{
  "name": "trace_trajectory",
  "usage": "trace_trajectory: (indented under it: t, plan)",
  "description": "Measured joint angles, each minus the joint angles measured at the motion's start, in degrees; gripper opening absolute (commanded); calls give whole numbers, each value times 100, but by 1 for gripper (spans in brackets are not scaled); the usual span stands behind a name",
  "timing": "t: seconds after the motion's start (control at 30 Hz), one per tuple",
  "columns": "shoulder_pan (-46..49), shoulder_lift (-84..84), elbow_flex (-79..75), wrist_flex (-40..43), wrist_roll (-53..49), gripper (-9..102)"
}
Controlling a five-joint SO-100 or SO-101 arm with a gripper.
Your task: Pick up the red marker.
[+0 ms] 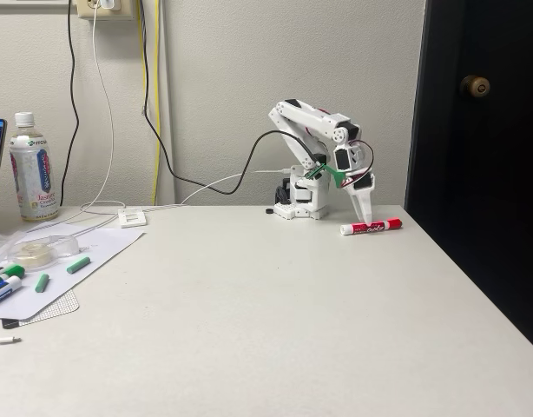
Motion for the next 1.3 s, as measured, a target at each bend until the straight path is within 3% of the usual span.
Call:
trace_trajectory:
  t: [0.87, 1.3]
  plan:
    - [62, -193, 316, -615, -220, 18]
    - [88, -325, 316, -729, -255, 6]
